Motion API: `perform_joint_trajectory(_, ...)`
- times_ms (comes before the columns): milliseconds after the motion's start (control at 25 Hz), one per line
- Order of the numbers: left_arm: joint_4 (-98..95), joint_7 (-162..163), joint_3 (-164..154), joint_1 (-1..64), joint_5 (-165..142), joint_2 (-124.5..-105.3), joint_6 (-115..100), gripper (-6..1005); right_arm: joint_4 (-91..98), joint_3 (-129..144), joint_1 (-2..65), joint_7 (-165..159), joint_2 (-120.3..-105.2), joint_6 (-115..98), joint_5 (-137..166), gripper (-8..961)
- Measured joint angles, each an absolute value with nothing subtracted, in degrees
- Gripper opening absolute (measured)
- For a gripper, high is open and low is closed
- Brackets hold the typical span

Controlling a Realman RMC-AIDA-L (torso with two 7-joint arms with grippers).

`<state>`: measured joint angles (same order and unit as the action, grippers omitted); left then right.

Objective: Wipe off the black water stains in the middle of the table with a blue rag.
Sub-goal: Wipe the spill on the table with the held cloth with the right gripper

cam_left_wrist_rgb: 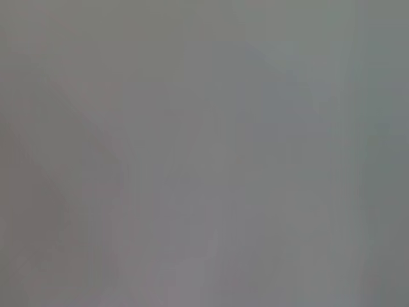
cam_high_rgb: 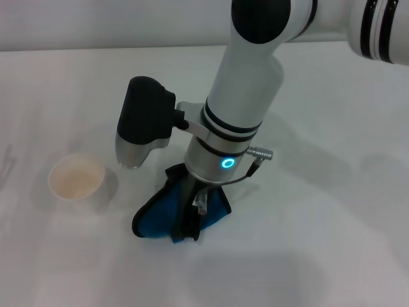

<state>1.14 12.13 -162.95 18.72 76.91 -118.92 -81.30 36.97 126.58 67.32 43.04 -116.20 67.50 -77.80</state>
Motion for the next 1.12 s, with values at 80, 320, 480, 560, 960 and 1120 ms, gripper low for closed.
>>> perform_joint_trajectory(80,1.14,12.13,-162.95,18.72,76.90,-118.92,-81.30,892,36.40,126.69,67.41,42.08,-116.20,65.95,-77.18,2)
perform_joint_trajectory(320,1.14,12.13,-162.95,18.60,76.90,-119.01,-81.31,892,34.80,127.48,67.25,31.73,-116.19,56.12,-65.99,2)
perform_joint_trajectory(480,1.14,12.13,-162.95,18.55,76.90,-118.98,-81.30,892,33.92,129.26,66.88,24.54,-116.19,51.13,-57.99,2)
perform_joint_trajectory(560,1.14,12.13,-162.95,18.59,76.90,-118.94,-81.30,892,33.00,130.22,66.86,21.66,-116.19,49.59,-55.01,2)
perform_joint_trajectory(960,1.14,12.13,-162.87,19.13,76.93,-118.91,-80.72,892,31.73,131.38,66.72,8.15,-116.19,47.08,-38.06,3)
perform_joint_trajectory(1120,1.14,12.13,-162.88,19.12,76.98,-118.97,-80.67,892,31.33,131.38,66.70,5.71,-116.19,46.74,-35.00,2)
